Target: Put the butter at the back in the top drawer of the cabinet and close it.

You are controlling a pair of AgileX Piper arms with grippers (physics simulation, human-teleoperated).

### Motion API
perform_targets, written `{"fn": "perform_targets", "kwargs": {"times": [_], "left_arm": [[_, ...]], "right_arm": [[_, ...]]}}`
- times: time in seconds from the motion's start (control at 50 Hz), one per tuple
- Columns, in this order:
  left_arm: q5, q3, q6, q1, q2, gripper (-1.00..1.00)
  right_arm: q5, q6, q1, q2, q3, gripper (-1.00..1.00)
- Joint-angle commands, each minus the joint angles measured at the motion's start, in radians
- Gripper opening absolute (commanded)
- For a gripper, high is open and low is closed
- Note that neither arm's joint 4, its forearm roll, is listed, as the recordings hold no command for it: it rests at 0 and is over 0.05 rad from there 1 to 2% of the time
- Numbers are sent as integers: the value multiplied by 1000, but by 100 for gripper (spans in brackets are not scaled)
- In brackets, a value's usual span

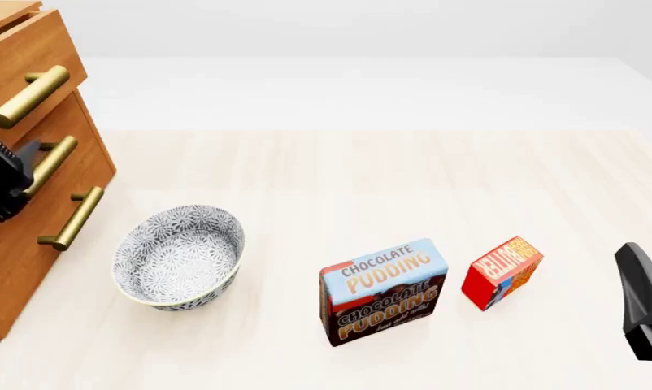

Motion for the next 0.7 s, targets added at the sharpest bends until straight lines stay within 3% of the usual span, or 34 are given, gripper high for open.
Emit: {"fn": "perform_targets", "kwargs": {"times": [0.02,0.06,0.08,0.7], "left_arm": [[17,8,-1,18,-19,100],[10,4,-3,17,-7,100],[-45,-6,-4,15,64,100],[-36,-3,-6,21,58,100]], "right_arm": [[0,0,0,0,0,100],[0,0,0,0,0,100],[0,0,0,0,0,100],[0,0,0,0,0,100]]}}
